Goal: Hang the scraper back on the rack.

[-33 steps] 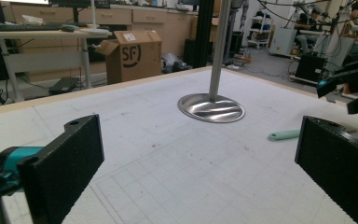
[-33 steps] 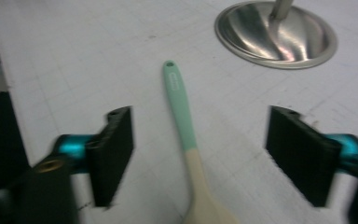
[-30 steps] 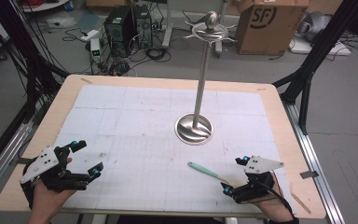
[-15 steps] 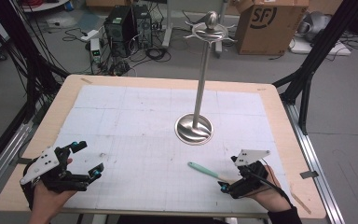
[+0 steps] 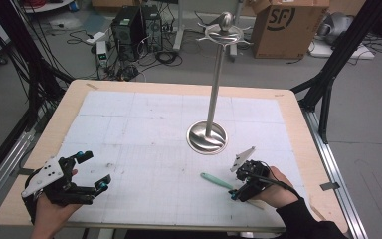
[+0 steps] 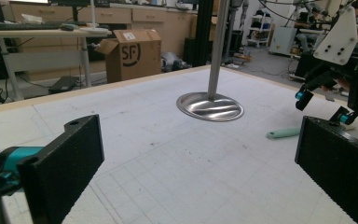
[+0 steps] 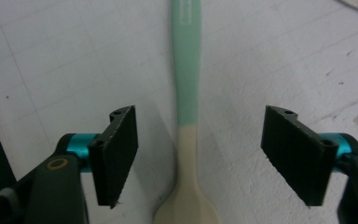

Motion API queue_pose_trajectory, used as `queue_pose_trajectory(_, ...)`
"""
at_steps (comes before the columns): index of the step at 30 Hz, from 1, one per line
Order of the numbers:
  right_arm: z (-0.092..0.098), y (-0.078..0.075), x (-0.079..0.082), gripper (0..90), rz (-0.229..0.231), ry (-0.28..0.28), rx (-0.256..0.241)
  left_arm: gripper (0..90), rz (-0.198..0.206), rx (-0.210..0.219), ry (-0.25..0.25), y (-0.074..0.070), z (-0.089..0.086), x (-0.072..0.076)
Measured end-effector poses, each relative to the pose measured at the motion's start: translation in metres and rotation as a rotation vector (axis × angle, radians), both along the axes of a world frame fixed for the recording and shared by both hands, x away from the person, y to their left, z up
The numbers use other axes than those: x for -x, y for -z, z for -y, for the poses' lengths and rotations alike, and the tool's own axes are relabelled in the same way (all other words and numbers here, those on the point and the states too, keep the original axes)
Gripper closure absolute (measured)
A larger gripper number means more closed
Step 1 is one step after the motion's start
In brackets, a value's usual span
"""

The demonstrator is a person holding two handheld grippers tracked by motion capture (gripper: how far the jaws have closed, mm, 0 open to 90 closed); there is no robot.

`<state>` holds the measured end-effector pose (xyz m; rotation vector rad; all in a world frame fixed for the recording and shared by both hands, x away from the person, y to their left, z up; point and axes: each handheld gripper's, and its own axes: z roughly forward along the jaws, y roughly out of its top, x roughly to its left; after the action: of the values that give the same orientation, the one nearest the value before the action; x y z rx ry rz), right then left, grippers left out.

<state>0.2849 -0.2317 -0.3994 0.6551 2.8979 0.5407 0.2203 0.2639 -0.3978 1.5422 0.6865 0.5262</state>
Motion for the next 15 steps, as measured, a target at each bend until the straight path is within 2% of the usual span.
queue_pose_trajectory(7, -0.009, 0.002, -0.001, 52.8, -0.065, -0.012, 0.104, 1.7, -0.001, 0.005, -0.008, 0.000, -0.002, 0.001)
queue_pose_trajectory(13, -0.011, 0.008, -0.002, 59.9, -0.085, -0.022, 0.158, 1.7, -0.007, -0.002, -0.005, 0.001, -0.001, 0.000)
queue_pose_trajectory(15, -0.012, 0.007, -0.002, 63.2, -0.097, -0.024, 0.159, 1.7, -0.009, -0.003, -0.005, 0.002, -0.001, 0.000)
